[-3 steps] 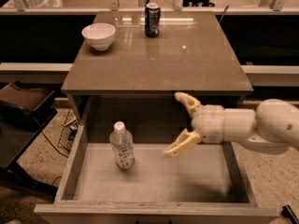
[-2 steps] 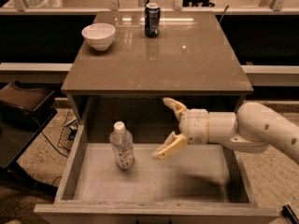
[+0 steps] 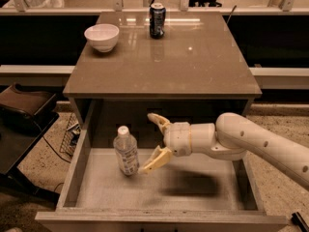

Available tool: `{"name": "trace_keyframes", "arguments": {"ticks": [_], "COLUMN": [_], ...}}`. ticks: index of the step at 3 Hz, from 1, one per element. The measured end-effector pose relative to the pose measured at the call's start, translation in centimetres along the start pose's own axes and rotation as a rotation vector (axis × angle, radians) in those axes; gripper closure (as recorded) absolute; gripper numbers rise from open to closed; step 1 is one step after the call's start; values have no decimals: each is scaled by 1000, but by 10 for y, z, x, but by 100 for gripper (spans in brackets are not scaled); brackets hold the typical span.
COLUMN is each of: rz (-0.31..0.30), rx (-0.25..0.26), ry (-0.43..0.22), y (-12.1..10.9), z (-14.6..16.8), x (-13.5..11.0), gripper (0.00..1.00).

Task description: Pick blue plastic bottle from top drawer and place on counter

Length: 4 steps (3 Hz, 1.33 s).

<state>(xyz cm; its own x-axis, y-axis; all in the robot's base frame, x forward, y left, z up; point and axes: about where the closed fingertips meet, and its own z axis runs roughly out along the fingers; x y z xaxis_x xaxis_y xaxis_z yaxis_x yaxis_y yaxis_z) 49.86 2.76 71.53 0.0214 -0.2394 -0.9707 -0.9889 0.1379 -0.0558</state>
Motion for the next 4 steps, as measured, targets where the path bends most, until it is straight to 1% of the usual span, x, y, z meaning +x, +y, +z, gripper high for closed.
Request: {"name": "trace_keyframes", "arguments": {"ticks": [1,2,3,4], "rz": [6,-7,-25,-27], "rx": [-59,-130,-186,-194], "ry": [-35,-96,-137,-141], "y": [13,27,39,41], "z": [26,48,65,68], "x": [4,-3,-9,-10], "gripper": [0,15,38,61]}}
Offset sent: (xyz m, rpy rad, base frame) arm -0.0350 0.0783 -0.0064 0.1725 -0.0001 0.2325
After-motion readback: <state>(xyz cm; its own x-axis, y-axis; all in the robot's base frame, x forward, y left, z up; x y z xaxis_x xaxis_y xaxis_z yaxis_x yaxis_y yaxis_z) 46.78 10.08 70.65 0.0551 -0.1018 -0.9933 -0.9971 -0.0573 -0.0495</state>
